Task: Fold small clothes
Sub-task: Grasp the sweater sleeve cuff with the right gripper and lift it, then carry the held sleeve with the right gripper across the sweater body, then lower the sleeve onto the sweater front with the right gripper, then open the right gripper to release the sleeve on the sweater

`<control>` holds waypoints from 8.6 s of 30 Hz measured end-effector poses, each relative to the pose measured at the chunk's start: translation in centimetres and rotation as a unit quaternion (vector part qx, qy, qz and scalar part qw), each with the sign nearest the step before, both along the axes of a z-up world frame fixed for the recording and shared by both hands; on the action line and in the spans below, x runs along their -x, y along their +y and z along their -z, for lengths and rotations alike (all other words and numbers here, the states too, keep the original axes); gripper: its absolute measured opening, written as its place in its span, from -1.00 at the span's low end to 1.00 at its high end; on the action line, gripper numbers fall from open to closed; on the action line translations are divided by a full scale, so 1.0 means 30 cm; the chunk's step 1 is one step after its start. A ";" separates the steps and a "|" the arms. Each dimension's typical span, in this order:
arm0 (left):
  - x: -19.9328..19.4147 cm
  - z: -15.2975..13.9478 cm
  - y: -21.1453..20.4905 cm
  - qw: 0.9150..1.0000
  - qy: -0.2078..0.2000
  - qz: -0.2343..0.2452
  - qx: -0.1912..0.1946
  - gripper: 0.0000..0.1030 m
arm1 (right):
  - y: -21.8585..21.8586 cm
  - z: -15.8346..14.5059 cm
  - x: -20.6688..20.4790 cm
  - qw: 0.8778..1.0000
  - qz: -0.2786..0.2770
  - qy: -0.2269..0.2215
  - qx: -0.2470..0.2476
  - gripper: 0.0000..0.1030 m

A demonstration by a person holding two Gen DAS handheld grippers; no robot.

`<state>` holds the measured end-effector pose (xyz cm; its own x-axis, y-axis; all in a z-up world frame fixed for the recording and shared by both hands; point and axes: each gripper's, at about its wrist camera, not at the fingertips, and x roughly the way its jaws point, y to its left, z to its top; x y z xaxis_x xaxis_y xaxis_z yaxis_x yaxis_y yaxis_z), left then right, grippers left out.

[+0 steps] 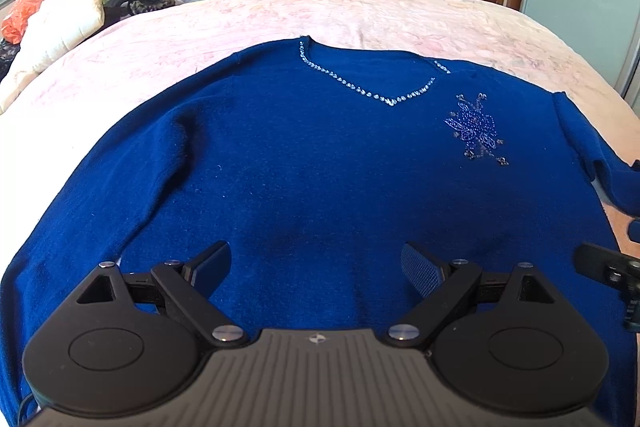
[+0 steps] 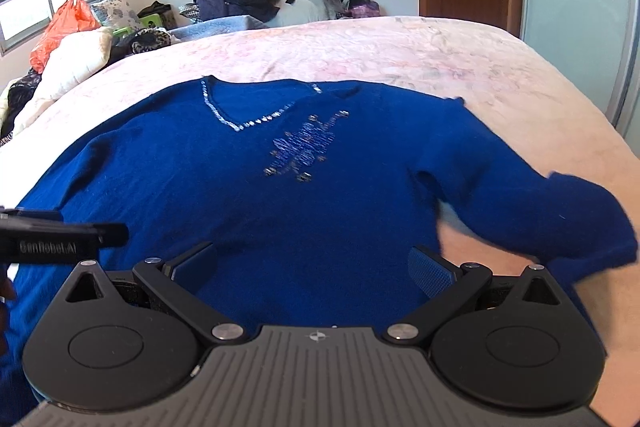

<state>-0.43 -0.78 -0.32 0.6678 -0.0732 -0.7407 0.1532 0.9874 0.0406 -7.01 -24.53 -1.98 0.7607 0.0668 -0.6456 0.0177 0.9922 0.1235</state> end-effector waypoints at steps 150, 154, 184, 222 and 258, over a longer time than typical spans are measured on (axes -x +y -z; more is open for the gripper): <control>-0.457 -0.008 0.178 0.997 -0.015 -0.034 -0.067 0.80 | -0.258 -0.014 -0.320 0.948 0.112 -0.122 -0.272 -0.76; -0.645 0.023 0.233 0.993 -0.012 -0.069 -0.098 0.80 | -0.212 -0.026 -0.345 0.951 0.094 -0.117 -0.272 -0.73; -0.576 0.021 0.138 0.996 -0.002 -0.070 -0.059 0.80 | -0.158 0.035 -0.413 0.967 0.096 -0.088 -0.220 -0.71; -0.356 0.027 0.130 0.997 0.004 -0.052 -0.057 0.80 | 0.067 -0.070 -0.626 0.972 0.046 -0.118 -0.198 -0.71; -0.303 -0.004 0.298 0.993 0.006 -0.097 -0.064 0.80 | 0.550 -0.018 -0.814 0.977 -0.105 -0.047 -0.178 -0.71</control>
<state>8.66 8.15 -0.20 0.6511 0.1522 -0.7435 -0.0386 0.9851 0.1679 17.41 -8.03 -1.43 0.7616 0.4346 -0.4807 -0.2095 0.8670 0.4521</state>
